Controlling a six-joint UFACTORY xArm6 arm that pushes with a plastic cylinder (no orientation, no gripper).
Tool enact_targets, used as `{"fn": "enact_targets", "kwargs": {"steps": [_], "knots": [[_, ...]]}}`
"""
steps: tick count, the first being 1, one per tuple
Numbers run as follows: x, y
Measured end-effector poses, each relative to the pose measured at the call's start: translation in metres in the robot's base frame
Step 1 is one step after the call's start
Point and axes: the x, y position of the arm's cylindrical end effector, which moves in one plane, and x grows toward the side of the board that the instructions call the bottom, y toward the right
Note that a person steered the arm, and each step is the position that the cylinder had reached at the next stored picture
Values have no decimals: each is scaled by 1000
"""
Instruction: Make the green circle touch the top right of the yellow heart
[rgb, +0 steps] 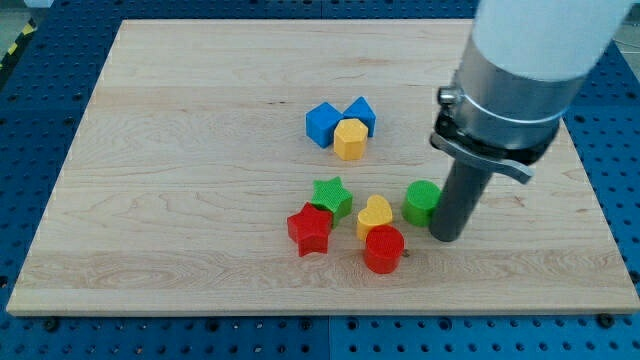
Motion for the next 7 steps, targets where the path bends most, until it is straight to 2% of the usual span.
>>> {"fn": "enact_targets", "kwargs": {"steps": [1,2,3,7], "knots": [[-2,-10],[-2,22],[-19,25],[-30,20]]}}
